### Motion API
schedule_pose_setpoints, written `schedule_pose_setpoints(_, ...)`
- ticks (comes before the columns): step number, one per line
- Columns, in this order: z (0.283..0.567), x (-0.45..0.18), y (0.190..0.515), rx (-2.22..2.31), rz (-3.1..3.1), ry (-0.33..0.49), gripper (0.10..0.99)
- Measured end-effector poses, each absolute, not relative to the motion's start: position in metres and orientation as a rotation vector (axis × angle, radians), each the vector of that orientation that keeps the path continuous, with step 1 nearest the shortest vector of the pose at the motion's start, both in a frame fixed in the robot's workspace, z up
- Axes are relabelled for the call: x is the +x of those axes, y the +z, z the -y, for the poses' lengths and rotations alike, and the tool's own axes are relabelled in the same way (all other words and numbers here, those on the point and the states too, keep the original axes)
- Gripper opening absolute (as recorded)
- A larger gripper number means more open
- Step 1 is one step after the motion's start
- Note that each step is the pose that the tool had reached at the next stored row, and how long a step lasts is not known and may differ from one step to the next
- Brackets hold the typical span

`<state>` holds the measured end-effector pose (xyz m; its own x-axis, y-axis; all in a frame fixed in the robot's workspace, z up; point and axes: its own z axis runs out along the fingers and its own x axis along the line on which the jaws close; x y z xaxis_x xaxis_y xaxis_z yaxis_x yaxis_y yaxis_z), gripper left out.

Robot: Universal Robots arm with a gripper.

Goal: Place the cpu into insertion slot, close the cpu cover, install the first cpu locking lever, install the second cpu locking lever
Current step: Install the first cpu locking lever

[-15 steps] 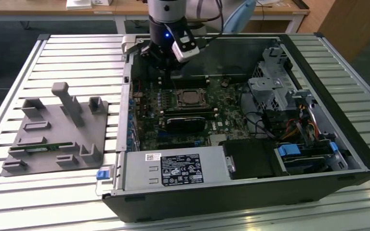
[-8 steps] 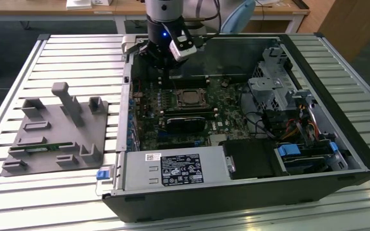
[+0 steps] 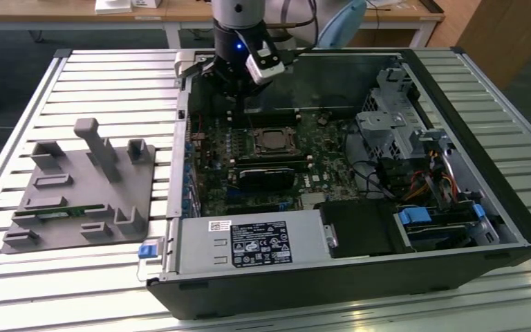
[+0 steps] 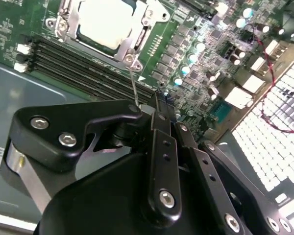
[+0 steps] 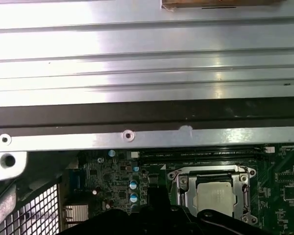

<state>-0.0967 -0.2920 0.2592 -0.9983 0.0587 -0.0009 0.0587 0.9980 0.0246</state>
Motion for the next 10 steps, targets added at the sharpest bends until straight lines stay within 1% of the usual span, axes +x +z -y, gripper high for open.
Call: schedule_pose_setpoints(10,0.291,-0.058,0.258,0.091,-3.141,0.038,0.106)
